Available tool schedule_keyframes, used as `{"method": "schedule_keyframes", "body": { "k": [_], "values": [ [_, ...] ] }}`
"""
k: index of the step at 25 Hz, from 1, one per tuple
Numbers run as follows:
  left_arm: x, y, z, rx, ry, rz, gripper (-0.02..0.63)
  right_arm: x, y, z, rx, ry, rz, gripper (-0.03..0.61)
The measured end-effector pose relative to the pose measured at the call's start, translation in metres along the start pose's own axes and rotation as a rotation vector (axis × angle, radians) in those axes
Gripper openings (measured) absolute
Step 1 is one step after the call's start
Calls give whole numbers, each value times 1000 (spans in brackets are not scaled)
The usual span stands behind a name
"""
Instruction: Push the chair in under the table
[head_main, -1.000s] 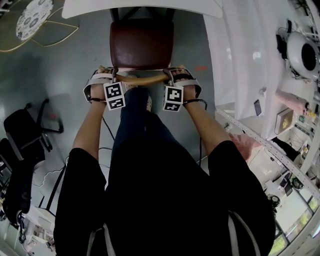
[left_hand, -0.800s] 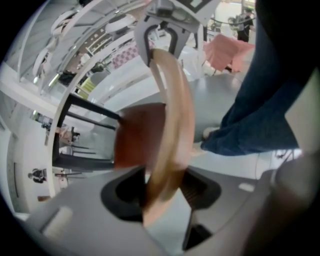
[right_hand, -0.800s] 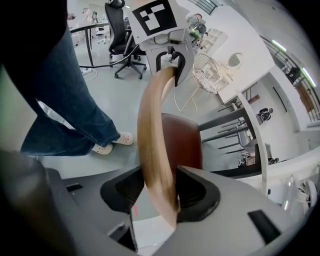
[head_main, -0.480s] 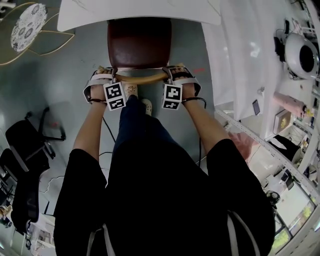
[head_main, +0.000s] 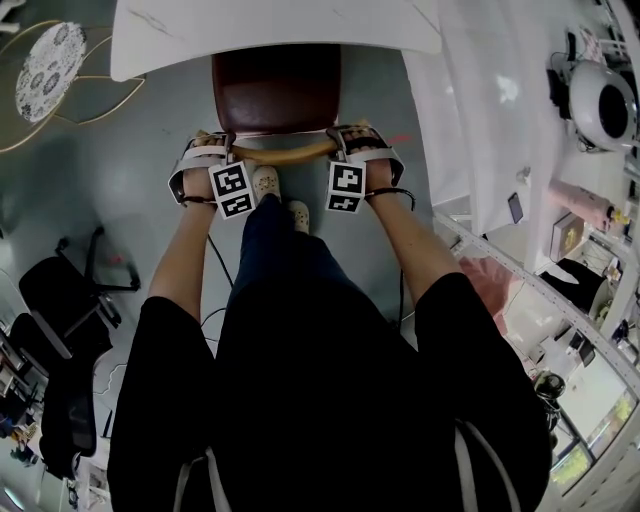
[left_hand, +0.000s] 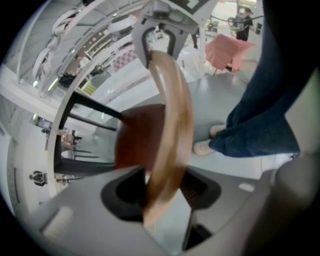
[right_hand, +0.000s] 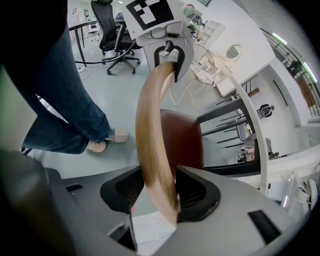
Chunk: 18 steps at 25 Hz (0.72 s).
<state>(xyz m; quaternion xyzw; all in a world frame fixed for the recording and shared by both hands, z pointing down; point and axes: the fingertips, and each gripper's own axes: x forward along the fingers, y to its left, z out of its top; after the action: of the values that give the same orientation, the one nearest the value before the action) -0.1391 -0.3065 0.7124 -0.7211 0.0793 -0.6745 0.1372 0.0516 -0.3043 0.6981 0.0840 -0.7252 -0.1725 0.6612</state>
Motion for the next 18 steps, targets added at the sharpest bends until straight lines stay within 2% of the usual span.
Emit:
{"method": "schedule_keyframes", "body": {
  "k": [11,18],
  "values": [
    [1,4,-2,20,-26,-7,212,3,-3,1,17,31,15,198],
    [0,3,0,-27,-51,-14,230,3,-1,1,89,32,48,198]
  ]
}}
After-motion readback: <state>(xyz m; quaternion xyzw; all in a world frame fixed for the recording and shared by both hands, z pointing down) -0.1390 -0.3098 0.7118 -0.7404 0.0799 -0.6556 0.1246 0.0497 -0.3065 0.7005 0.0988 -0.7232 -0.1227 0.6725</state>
